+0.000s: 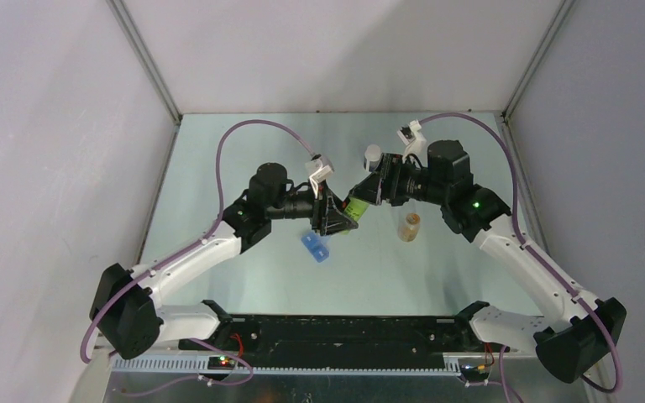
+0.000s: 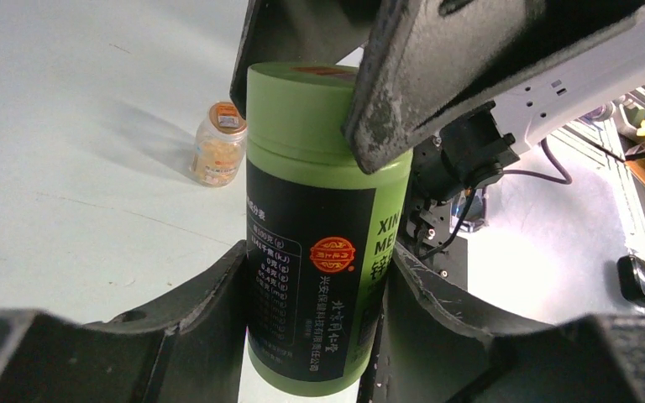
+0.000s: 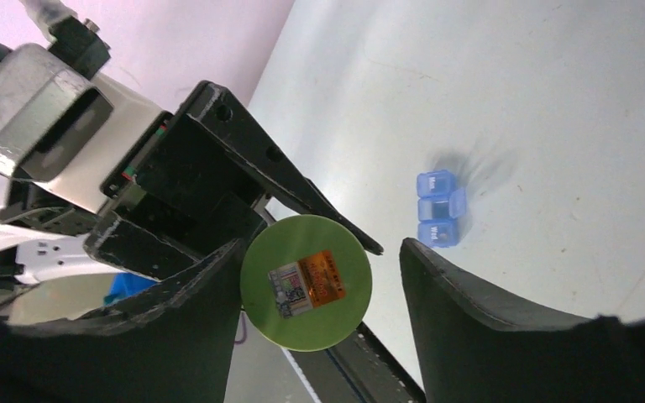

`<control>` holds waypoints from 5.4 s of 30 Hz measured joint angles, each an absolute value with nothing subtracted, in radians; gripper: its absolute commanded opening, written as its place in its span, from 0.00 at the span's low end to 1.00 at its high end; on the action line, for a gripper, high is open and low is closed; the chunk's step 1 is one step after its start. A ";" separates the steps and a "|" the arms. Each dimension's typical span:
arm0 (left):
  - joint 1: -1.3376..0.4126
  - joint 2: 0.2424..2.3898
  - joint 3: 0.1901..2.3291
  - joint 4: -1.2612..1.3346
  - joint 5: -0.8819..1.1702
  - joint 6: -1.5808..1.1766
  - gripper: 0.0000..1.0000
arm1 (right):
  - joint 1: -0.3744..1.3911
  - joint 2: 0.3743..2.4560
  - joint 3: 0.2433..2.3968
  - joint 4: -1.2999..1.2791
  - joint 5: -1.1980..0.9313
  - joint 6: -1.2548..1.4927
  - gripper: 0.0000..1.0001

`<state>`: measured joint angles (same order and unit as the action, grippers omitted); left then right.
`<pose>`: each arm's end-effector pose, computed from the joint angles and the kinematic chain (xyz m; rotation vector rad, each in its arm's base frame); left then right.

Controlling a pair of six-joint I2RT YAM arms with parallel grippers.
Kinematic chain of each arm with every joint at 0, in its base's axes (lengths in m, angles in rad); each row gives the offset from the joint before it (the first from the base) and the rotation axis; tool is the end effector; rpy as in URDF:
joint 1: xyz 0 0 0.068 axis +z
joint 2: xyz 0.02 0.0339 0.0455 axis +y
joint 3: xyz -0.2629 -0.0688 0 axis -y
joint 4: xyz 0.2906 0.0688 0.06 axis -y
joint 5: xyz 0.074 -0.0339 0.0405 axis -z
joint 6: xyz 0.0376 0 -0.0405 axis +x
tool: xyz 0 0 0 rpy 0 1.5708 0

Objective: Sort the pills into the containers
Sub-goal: Unscrew the lid of the pill bottle.

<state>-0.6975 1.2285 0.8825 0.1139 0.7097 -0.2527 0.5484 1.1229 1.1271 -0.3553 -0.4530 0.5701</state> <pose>0.2336 -0.2277 0.2955 0.9455 1.6999 -1.2906 0.2455 0.1693 0.3746 -0.3070 2.0476 1.1571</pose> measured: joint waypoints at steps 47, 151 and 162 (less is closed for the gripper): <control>-0.705 1.201 0.868 0.157 0.685 -0.325 0.00 | 0.432 1.109 1.035 -0.143 -0.889 0.316 0.00; -0.710 1.177 0.800 0.311 0.733 -0.409 0.00 | 0.451 0.979 0.931 0.031 -0.647 0.484 0.99; -0.709 1.171 0.800 0.263 0.642 -0.399 0.00 | 0.721 0.978 0.947 -0.105 -0.084 0.652 0.77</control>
<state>-0.7094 1.1706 0.8001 0.2630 0.6418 -0.3992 0.7208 0.9783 0.9474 -0.1047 -0.0841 0.6521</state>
